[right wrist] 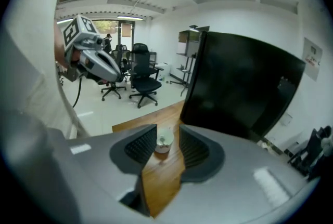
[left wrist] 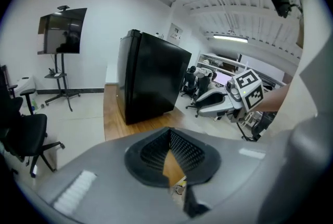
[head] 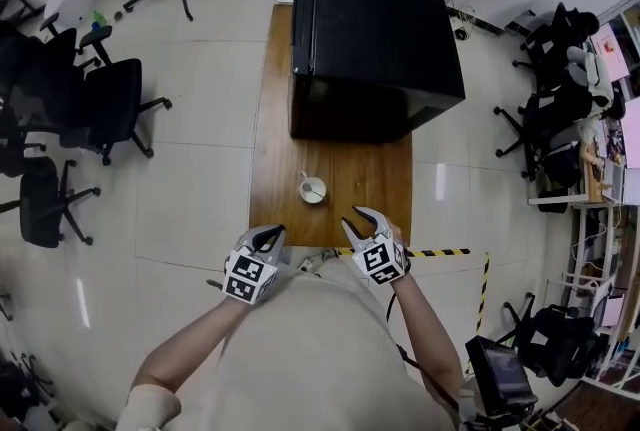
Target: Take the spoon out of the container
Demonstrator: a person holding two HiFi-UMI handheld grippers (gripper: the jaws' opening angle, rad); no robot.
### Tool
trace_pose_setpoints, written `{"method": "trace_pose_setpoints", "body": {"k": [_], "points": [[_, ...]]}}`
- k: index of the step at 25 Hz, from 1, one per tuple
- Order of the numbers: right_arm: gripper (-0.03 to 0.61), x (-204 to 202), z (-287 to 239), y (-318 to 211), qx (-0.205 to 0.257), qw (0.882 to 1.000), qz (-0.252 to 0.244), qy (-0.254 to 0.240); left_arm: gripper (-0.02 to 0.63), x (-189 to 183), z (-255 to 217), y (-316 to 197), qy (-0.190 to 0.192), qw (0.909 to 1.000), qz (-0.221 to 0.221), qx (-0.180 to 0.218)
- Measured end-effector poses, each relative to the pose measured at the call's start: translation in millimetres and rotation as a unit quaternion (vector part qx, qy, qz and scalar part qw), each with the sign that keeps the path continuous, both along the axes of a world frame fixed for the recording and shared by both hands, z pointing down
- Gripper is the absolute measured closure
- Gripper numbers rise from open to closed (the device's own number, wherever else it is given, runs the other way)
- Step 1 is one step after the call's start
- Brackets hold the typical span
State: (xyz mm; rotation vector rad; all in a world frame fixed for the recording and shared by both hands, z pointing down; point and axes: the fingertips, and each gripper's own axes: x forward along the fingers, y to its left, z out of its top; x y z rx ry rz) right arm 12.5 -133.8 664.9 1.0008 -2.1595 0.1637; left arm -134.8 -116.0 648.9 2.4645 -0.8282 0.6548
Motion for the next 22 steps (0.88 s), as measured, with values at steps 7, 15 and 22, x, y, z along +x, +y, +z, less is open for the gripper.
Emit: {"method": "trace_pose_setpoints", "body": {"k": [7,15,22], "points": [[0.442,-13,65,-23,-0.055,0.996,-0.071,0.017,0.614,12,-3,-24,-0.003,0.9986,-0.053,-0.006],[0.400,-25,140,-36,-0.123,0.984,-0.123,0.042,0.614,13,-7,-42,-0.022,0.9962,-0.084,0.002],[0.400,-23,178,-39,-0.147,0.979,-0.128,0.065,0.614,1,-4,-38,-0.036,0.9926,-0.116,-0.003]]}}
